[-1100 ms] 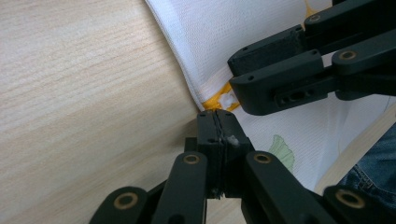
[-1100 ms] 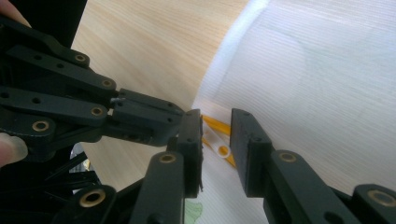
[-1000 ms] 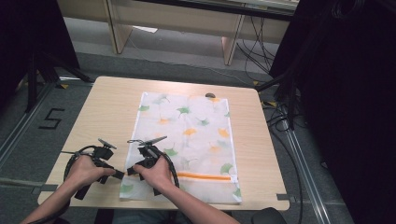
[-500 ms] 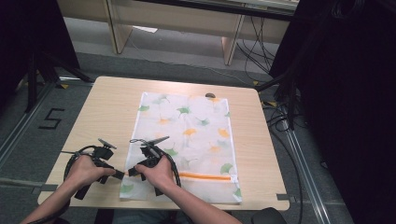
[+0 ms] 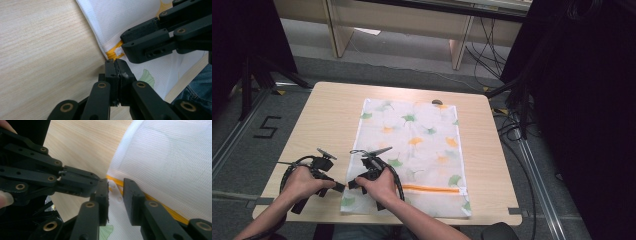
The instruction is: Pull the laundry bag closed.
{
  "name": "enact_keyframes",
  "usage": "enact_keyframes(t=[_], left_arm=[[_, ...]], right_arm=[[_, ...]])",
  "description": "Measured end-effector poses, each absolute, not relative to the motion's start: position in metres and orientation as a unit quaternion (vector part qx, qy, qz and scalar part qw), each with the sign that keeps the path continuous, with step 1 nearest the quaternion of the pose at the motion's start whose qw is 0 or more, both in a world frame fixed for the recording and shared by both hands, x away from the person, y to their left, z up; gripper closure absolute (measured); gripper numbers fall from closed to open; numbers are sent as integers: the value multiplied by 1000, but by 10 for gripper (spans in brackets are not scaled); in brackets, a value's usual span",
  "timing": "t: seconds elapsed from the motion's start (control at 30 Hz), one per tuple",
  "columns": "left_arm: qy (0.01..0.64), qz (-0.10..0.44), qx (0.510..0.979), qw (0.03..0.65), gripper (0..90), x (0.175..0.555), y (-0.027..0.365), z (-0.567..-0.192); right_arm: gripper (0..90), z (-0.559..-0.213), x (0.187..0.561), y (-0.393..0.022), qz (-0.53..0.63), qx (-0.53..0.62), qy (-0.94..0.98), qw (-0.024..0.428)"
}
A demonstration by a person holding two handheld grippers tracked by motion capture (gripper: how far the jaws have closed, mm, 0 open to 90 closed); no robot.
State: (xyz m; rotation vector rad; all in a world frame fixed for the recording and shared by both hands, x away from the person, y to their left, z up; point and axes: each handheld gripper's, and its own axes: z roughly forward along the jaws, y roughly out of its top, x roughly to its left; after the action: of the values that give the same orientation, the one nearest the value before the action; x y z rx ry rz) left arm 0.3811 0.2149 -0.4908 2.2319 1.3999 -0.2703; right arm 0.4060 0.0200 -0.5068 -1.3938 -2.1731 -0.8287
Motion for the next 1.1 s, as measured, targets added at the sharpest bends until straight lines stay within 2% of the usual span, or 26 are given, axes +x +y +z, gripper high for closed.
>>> enact_keyframes(t=[0.27, 0.4, 0.63, 0.87, 0.97, 1.0, 1.07, 1.1], left_arm=[[514, -103, 817, 241, 876, 381, 215, -492], [508, -105, 821, 238, 875, 382, 216, -492], [508, -108, 822, 236, 874, 382, 216, -493], [514, -107, 817, 237, 874, 381, 215, -494], [514, -107, 819, 232, 874, 381, 215, -495], [513, -106, 819, 231, 874, 381, 215, -495], [517, -107, 817, 234, 873, 381, 214, -495], [519, -106, 815, 235, 873, 380, 214, -495]], right_arm=[[790, -507, 407, 17, -301, -505, -774, 236], [792, -512, 408, 16, -327, -477, -786, 217], [794, -509, 403, 18, -298, -499, -781, 230], [799, -512, 400, 22, -329, -463, -802, 185], [816, -506, 396, 25, -304, -486, -797, 192], [825, -509, 397, 24, -321, -461, -810, 169], [848, -508, 396, 26, -310, -461, -814, 168], [857, -509, 396, 26, -324, -442, -823, 146]])
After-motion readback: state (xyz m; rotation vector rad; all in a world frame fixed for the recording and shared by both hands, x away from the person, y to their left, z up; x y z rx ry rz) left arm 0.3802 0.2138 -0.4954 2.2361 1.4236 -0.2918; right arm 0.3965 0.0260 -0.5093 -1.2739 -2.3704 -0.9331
